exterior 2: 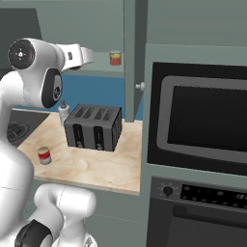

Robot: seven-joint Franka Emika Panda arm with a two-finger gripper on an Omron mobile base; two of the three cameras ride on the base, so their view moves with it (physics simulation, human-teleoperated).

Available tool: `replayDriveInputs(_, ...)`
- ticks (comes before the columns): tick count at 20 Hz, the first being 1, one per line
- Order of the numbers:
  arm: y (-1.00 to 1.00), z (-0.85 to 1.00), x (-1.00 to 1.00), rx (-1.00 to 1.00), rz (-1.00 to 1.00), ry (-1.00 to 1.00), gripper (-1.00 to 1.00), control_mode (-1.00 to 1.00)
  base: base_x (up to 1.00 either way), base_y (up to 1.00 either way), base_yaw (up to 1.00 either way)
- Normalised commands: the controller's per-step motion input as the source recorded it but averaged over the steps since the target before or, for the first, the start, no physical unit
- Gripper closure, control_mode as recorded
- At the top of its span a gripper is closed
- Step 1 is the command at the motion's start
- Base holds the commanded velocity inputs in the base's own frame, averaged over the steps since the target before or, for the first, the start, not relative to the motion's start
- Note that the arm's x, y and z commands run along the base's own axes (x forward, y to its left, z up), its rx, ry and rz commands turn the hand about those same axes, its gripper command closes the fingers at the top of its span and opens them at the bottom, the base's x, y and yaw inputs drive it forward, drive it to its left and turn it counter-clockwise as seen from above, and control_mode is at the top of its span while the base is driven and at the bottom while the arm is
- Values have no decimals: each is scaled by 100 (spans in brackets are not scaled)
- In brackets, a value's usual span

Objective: Pick the cans from the counter and place them in their designated side in the cabinet.

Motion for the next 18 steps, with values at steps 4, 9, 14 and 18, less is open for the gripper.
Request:
replayDriveInputs(4, 1, 8, 31, 0, 0, 1, 100, -100, 0, 0, 0)
replayDriveInputs(9, 2, 4, 27, 0, 0, 2, 100, -100, 0, 0, 0)
replayDriveInputs(14, 2, -3, 23, -1, 1, 2, 100, -100, 0, 0, 0)
replayDriveInputs(18, 0, -13, 24, -1, 2, 0, 100, -100, 0, 0, 0)
